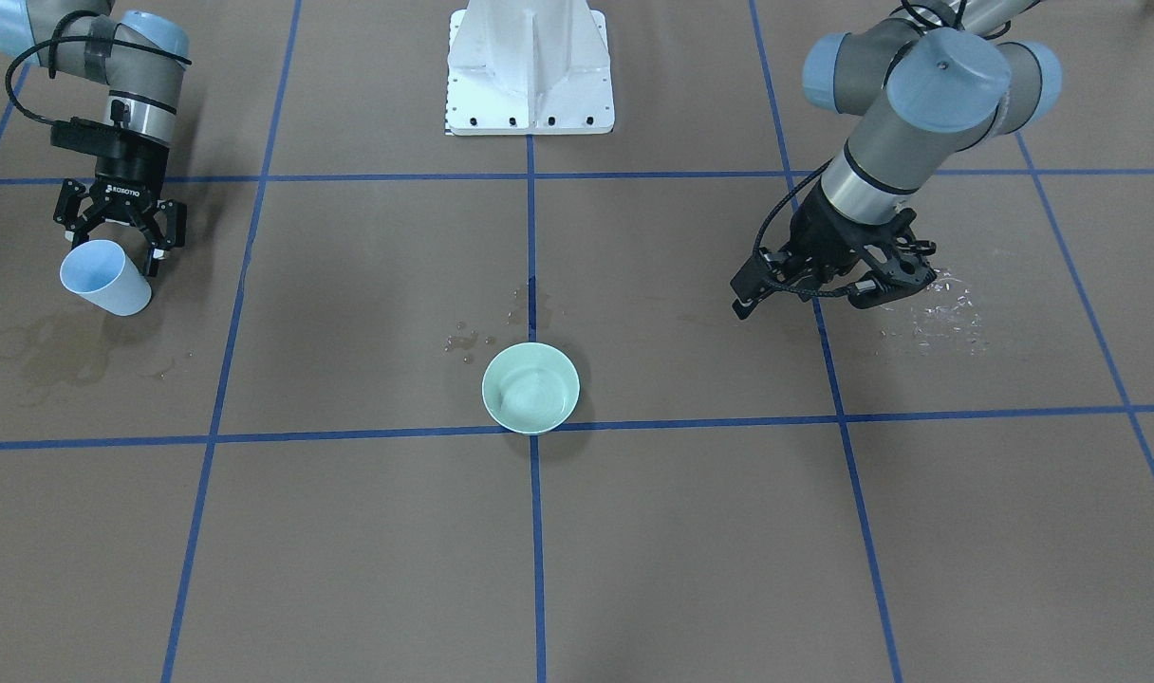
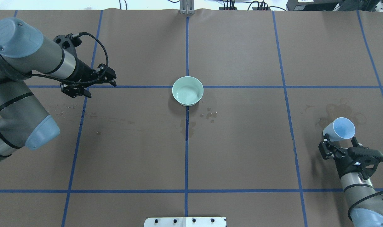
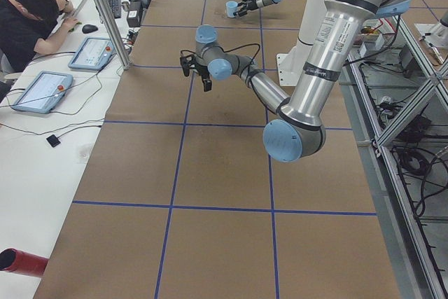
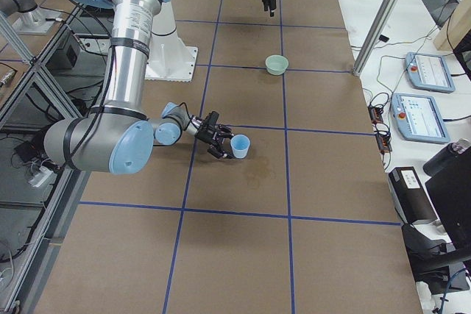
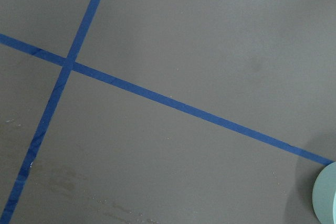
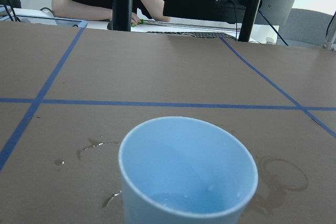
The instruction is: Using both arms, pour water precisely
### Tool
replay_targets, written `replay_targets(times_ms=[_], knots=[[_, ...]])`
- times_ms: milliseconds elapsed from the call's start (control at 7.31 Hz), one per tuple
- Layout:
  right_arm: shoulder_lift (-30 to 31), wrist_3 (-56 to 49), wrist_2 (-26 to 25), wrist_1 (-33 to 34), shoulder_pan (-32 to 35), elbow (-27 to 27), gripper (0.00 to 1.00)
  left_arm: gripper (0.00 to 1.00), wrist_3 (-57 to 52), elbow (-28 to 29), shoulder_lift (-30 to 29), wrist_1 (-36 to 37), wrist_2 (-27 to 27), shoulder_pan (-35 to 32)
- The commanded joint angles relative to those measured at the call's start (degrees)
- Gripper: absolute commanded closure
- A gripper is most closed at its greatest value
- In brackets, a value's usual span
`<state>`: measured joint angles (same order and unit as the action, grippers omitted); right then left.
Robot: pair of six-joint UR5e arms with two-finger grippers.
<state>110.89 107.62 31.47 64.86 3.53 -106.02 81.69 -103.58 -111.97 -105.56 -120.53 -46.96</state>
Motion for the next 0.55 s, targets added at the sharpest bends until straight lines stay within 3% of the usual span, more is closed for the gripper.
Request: replay_targets(times_ms=[0, 410], knots=[[0.03, -1.35, 0.34, -0.09, 1.73, 0.11, 0.01, 0.0, -0.04, 0.22, 0.0, 0.0, 0.03, 0.03], [-1.72, -2.68, 0.43, -0.26, 2.62, 0.2, 0.01, 0.0, -0.04, 0.83, 0.0, -0.09, 0.03, 0.38]])
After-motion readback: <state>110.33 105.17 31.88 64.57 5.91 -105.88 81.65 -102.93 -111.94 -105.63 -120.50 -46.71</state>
